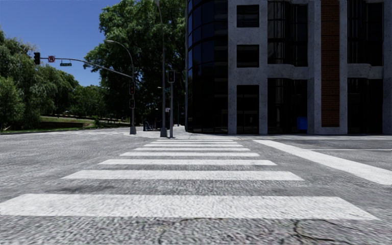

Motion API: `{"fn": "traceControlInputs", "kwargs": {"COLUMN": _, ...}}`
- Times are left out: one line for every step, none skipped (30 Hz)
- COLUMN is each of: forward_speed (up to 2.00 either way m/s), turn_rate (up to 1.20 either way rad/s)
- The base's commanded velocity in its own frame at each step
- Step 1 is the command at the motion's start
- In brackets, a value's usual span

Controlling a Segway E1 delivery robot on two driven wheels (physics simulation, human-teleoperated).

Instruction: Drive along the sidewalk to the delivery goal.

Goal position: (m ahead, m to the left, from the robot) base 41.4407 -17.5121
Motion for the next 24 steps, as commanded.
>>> {"fn": "traceControlInputs", "kwargs": {"forward_speed": 2.0, "turn_rate": 0.0}}
{"fn": "traceControlInputs", "kwargs": {"forward_speed": 2.0, "turn_rate": 0.0}}
{"fn": "traceControlInputs", "kwargs": {"forward_speed": 2.0, "turn_rate": 0.0}}
{"fn": "traceControlInputs", "kwargs": {"forward_speed": 2.0, "turn_rate": 0.0}}
{"fn": "traceControlInputs", "kwargs": {"forward_speed": 2.0, "turn_rate": 0.0}}
{"fn": "traceControlInputs", "kwargs": {"forward_speed": 2.0, "turn_rate": 0.0}}
{"fn": "traceControlInputs", "kwargs": {"forward_speed": 2.0, "turn_rate": 0.0}}
{"fn": "traceControlInputs", "kwargs": {"forward_speed": 2.0, "turn_rate": 0.0}}
{"fn": "traceControlInputs", "kwargs": {"forward_speed": 2.0, "turn_rate": 0.0}}
{"fn": "traceControlInputs", "kwargs": {"forward_speed": 2.0, "turn_rate": 0.0}}
{"fn": "traceControlInputs", "kwargs": {"forward_speed": 2.0, "turn_rate": 0.0}}
{"fn": "traceControlInputs", "kwargs": {"forward_speed": 2.0, "turn_rate": 0.0}}
{"fn": "traceControlInputs", "kwargs": {"forward_speed": 2.0, "turn_rate": 0.0}}
{"fn": "traceControlInputs", "kwargs": {"forward_speed": 2.0, "turn_rate": 0.0}}
{"fn": "traceControlInputs", "kwargs": {"forward_speed": 2.0, "turn_rate": 0.0}}
{"fn": "traceControlInputs", "kwargs": {"forward_speed": 2.0, "turn_rate": 0.0}}
{"fn": "traceControlInputs", "kwargs": {"forward_speed": 2.0, "turn_rate": 0.0}}
{"fn": "traceControlInputs", "kwargs": {"forward_speed": 2.0, "turn_rate": 0.0}}
{"fn": "traceControlInputs", "kwargs": {"forward_speed": 2.0, "turn_rate": 0.0}}
{"fn": "traceControlInputs", "kwargs": {"forward_speed": 2.0, "turn_rate": 0.0}}
{"fn": "traceControlInputs", "kwargs": {"forward_speed": 2.0, "turn_rate": 0.0}}
{"fn": "traceControlInputs", "kwargs": {"forward_speed": 2.0, "turn_rate": 0.0}}
{"fn": "traceControlInputs", "kwargs": {"forward_speed": 2.0, "turn_rate": 0.0}}
{"fn": "traceControlInputs", "kwargs": {"forward_speed": 2.0, "turn_rate": 0.0}}
